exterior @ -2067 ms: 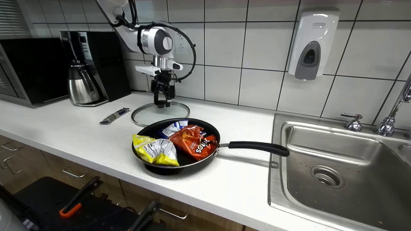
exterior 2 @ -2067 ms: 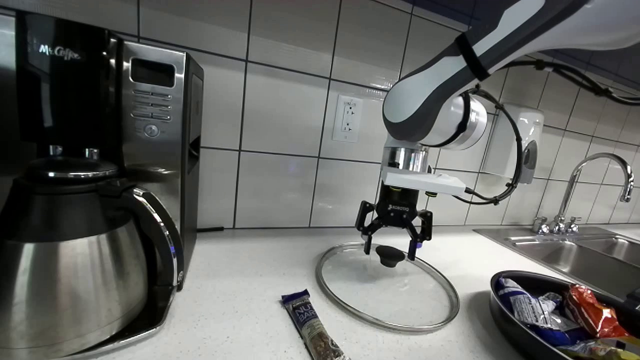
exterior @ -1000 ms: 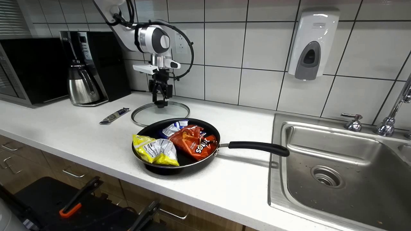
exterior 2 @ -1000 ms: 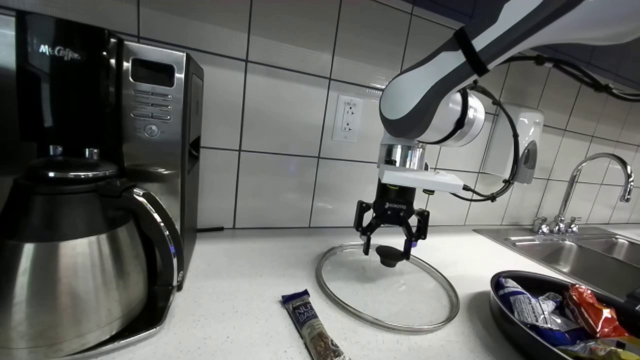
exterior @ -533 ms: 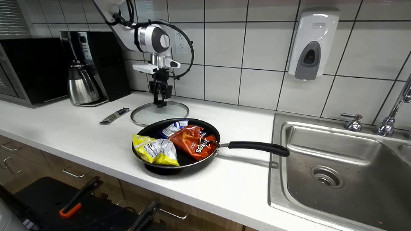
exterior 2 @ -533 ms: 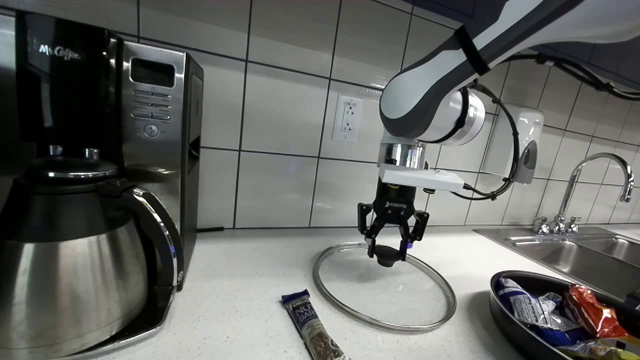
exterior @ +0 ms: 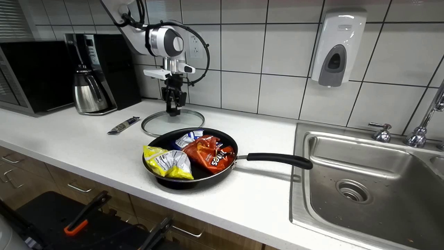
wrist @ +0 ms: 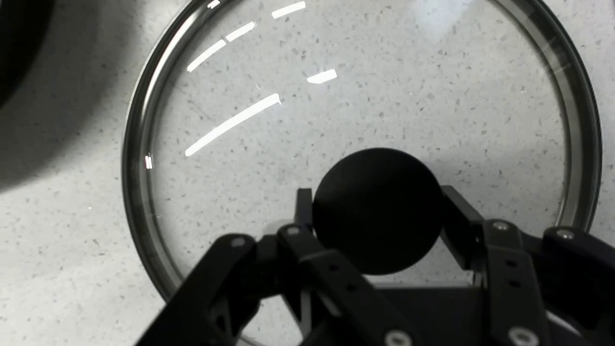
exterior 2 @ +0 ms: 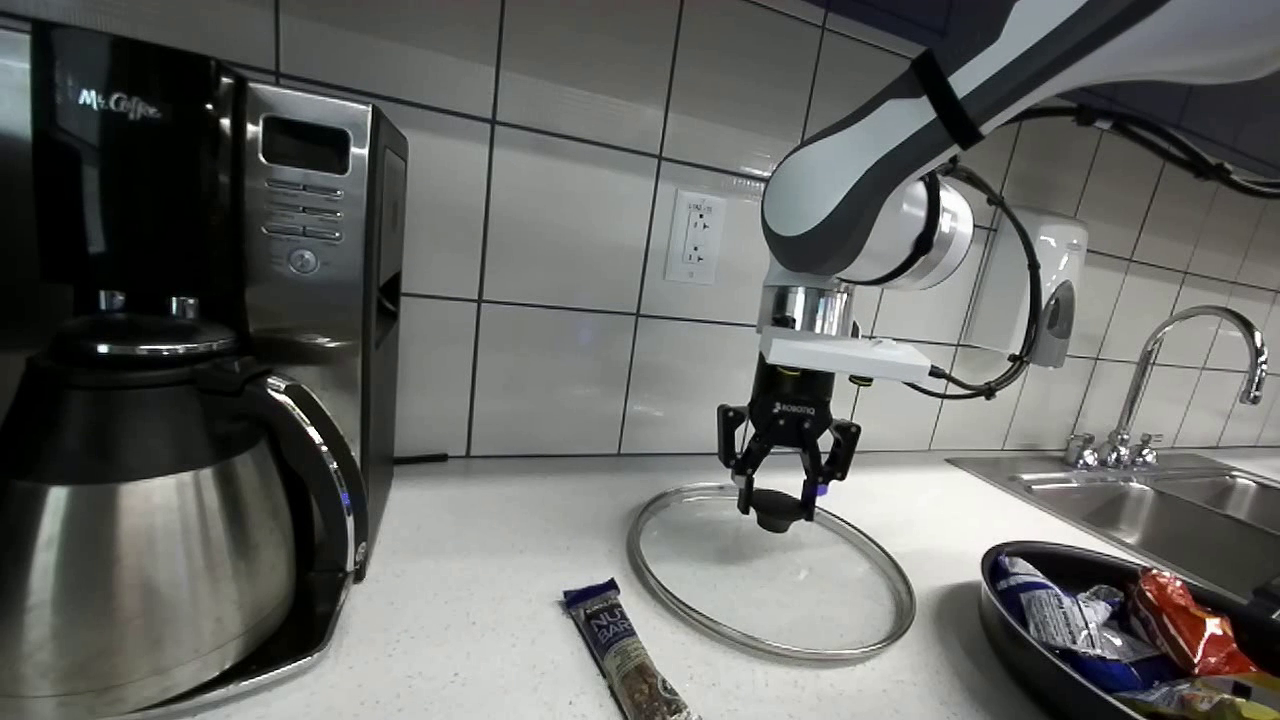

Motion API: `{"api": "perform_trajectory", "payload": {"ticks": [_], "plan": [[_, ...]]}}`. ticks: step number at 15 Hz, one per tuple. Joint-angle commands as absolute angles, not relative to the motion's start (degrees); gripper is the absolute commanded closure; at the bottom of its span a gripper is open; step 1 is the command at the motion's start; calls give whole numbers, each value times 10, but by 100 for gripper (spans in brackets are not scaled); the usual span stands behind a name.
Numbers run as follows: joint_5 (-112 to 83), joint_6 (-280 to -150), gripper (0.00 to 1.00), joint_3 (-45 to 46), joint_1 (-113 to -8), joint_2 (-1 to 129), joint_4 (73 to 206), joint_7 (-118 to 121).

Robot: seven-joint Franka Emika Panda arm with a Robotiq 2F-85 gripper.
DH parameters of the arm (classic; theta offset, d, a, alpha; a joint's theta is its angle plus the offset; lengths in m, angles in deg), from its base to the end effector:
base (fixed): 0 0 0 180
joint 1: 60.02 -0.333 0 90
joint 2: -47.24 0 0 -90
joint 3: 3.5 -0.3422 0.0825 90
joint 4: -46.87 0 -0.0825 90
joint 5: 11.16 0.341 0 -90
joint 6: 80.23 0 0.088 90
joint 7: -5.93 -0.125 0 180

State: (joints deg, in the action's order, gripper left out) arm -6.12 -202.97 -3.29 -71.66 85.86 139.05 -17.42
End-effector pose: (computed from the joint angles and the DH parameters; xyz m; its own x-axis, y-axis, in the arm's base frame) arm 0.6457 0.1361 0.2526 0.9546 -0.2539 -0.1555 -0.2575 -0.9663 -0.0028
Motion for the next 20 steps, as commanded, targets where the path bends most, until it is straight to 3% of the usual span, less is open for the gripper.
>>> {"api": "perform_trajectory", "payload": {"ticks": [1,20], "plan": [[-70,-2024,61,-32,-715,810,1419,-176],[-86,-2072,61,-13,-710,695,1521,-189]]}}
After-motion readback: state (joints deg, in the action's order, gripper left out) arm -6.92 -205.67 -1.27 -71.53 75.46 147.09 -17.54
